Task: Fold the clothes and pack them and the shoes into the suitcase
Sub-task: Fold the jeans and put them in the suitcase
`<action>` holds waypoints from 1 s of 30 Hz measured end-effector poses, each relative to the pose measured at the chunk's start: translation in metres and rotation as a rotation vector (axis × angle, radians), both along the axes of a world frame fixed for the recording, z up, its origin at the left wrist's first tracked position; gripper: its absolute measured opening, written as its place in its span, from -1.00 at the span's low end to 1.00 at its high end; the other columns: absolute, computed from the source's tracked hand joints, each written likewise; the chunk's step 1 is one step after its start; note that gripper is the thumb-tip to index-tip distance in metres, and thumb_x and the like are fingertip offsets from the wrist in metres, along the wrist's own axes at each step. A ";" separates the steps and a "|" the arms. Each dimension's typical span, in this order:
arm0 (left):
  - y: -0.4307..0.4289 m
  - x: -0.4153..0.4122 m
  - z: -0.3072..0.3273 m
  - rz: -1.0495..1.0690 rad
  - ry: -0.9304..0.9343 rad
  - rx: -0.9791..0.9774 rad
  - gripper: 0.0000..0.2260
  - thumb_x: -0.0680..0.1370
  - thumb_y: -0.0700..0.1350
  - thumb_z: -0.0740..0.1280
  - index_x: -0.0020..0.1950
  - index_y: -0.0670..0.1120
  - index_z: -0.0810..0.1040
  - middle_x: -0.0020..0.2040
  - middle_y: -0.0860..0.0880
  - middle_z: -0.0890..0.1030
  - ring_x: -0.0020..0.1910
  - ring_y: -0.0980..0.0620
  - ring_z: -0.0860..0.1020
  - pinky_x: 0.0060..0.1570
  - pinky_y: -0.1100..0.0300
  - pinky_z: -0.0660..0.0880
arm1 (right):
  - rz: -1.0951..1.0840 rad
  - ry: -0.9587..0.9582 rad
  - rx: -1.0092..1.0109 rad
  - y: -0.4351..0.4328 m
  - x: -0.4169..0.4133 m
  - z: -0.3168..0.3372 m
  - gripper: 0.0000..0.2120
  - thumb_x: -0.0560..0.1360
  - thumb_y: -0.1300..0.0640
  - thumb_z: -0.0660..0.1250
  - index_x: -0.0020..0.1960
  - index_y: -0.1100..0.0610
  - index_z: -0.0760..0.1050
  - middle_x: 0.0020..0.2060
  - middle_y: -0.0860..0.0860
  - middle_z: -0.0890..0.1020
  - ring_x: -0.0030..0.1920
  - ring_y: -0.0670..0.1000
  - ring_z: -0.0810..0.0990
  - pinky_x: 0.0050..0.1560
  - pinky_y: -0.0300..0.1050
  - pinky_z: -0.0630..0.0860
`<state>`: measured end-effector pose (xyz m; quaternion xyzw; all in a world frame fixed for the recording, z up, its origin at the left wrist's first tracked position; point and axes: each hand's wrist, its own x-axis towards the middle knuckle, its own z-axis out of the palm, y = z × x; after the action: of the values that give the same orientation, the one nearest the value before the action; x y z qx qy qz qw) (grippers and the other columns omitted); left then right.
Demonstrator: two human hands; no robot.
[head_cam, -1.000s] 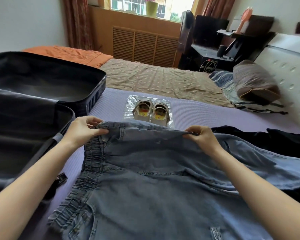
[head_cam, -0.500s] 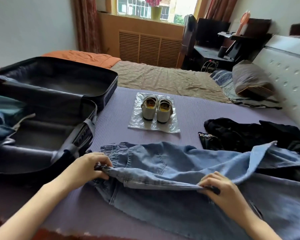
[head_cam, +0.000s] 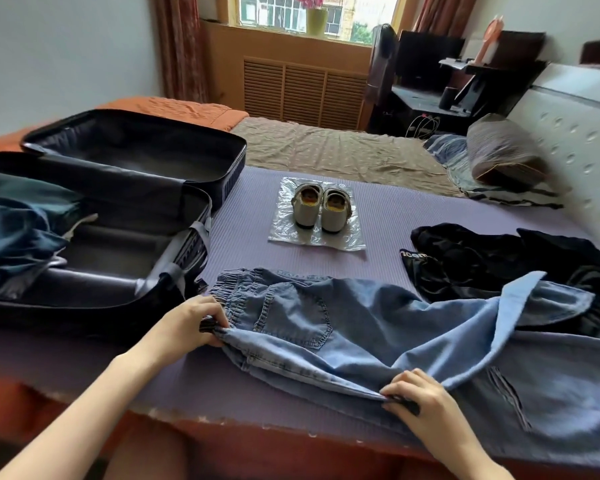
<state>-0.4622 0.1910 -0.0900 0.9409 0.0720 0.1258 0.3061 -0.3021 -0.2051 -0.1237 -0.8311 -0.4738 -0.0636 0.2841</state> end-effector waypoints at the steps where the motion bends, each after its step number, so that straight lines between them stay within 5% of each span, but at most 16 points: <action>1: -0.001 -0.001 -0.002 -0.004 -0.002 0.020 -0.49 0.19 -0.29 0.55 -0.19 0.30 0.51 -0.13 0.21 0.56 -0.05 0.24 0.50 -0.01 0.29 0.43 | -0.002 -0.002 -0.001 -0.001 -0.001 -0.004 -0.91 0.38 -0.07 0.39 -0.15 -0.08 0.57 -0.22 -0.26 0.54 -0.18 -0.26 0.44 -0.12 -0.28 0.46; 7: -0.002 -0.002 -0.011 0.013 -0.043 0.064 -0.59 0.20 -0.25 0.58 -0.13 0.14 0.55 -0.14 0.22 0.54 -0.06 0.27 0.47 -0.02 0.31 0.41 | -0.039 -0.021 -0.020 -0.006 -0.014 -0.018 -0.79 0.38 -0.16 0.34 -0.08 -0.08 0.59 -0.13 -0.26 0.52 -0.12 -0.23 0.45 -0.03 -0.33 0.40; 13: -0.002 -0.002 -0.008 0.029 -0.148 0.130 -0.70 0.20 -0.27 0.59 -0.22 0.00 0.60 -0.13 0.18 0.56 -0.09 0.24 0.46 -0.04 0.27 0.43 | -0.072 -0.057 0.083 0.000 -0.020 -0.013 -0.88 0.40 -0.02 0.32 -0.17 -0.03 0.60 -0.20 -0.22 0.52 -0.16 -0.23 0.43 -0.06 -0.31 0.39; 20: 0.007 -0.006 -0.029 -0.013 -0.074 0.038 -0.53 0.16 -0.16 0.63 -0.08 0.15 0.52 -0.03 0.21 0.53 -0.01 0.23 0.49 0.04 0.26 0.42 | -0.082 0.015 0.034 -0.002 -0.026 -0.032 -0.88 0.38 -0.07 0.40 -0.11 -0.08 0.59 -0.17 -0.23 0.51 -0.14 -0.21 0.45 -0.07 -0.29 0.42; 24: 0.004 -0.008 -0.021 -0.022 -0.102 0.076 -0.65 0.19 0.01 0.61 -0.12 0.15 0.58 -0.06 0.19 0.54 0.00 0.22 0.48 0.05 0.19 0.45 | -0.129 -0.006 0.034 -0.002 -0.031 -0.033 -0.89 0.34 0.06 0.44 -0.13 -0.04 0.60 -0.18 -0.20 0.51 -0.13 -0.18 0.46 -0.05 -0.27 0.42; 27: -0.011 -0.009 -0.015 -0.063 -0.175 0.176 -0.68 0.23 0.18 0.47 -0.06 0.12 0.66 -0.04 0.19 0.54 0.03 0.18 0.45 0.12 0.19 0.41 | -0.122 -0.028 0.029 -0.003 -0.036 -0.035 -0.87 0.39 -0.04 0.38 -0.10 -0.03 0.60 -0.15 -0.19 0.51 -0.10 -0.17 0.46 -0.01 -0.28 0.41; 30: -0.024 -0.006 -0.022 -0.135 -0.178 0.213 -0.66 0.22 0.05 0.53 -0.02 0.10 0.66 -0.03 0.17 0.54 0.02 0.15 0.44 0.12 0.25 0.36 | -0.119 -0.055 0.027 -0.005 -0.037 -0.038 -0.82 0.38 -0.05 0.39 -0.06 -0.02 0.62 -0.13 -0.18 0.52 -0.08 -0.14 0.48 0.02 -0.27 0.42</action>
<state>-0.4682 0.1666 -0.1117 0.9559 -0.0327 0.1947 0.2174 -0.3390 -0.2105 -0.1613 -0.8518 -0.4302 -0.1095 0.2780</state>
